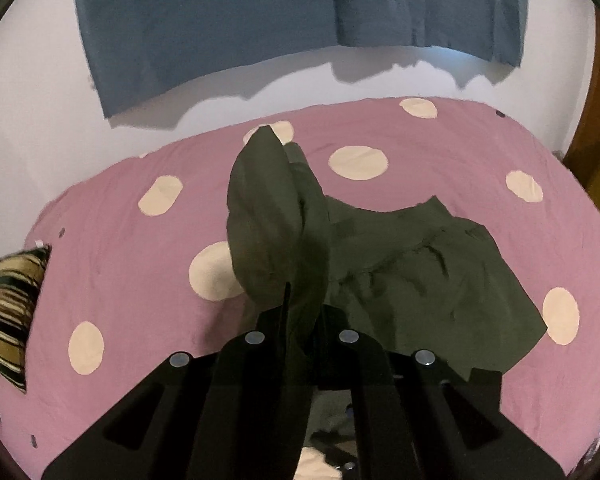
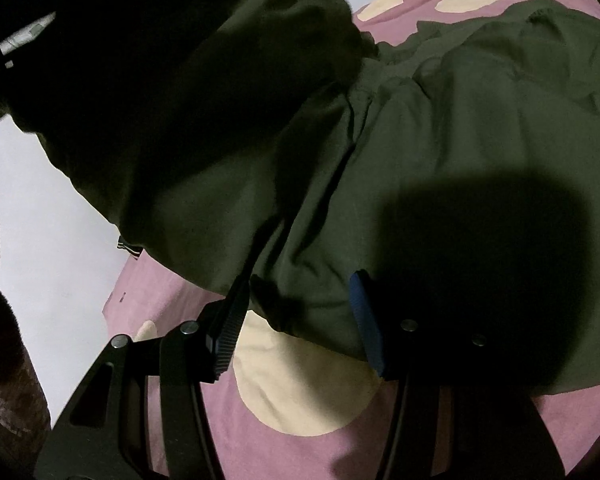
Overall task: Fold small clothes
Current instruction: 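Lift the held jacket section and fold it over with the left gripper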
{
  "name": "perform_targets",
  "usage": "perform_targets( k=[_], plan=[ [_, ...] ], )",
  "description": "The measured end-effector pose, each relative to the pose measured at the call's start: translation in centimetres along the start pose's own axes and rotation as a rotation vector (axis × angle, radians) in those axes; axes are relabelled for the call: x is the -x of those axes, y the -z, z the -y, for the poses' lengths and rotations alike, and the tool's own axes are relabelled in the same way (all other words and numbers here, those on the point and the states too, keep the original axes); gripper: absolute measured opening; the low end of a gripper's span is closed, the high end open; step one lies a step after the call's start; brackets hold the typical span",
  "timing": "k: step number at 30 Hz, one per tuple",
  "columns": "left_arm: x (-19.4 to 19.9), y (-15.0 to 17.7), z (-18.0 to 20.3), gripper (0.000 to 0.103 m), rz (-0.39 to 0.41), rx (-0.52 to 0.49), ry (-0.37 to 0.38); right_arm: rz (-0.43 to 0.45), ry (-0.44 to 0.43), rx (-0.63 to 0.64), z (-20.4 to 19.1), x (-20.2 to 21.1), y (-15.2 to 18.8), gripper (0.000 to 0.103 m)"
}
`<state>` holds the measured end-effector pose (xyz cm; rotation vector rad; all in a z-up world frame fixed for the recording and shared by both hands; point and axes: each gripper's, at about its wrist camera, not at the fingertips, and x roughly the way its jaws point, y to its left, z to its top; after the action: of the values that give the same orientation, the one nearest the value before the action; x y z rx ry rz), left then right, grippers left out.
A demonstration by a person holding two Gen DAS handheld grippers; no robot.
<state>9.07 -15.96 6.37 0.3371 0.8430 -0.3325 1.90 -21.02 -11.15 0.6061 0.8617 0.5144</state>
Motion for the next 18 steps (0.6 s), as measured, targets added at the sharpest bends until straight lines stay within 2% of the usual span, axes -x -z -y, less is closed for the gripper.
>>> perform_targets(
  k=[6,11,15,18],
  plan=[
    [-0.5,0.1,3.6,0.006,0.013,-0.047,-0.059,0.002,-0.055,-0.04,0.6,0.9,0.4,0.052],
    [-0.9,0.3,5.2,0.006,0.011,-0.066,-0.074,-0.009,-0.128,-0.108,2.1,2.4,1.1,0.052],
    [-1.0,0.4,6.0,0.006,0.005,-0.068,-0.081,-0.045,-0.132,-0.115,3.0,3.5,1.9,0.052],
    [-1.3,0.4,6.7,0.006,-0.003,-0.07,-0.084,-0.069,-0.078,-0.067,2.8,4.4,2.6,0.052]
  ],
)
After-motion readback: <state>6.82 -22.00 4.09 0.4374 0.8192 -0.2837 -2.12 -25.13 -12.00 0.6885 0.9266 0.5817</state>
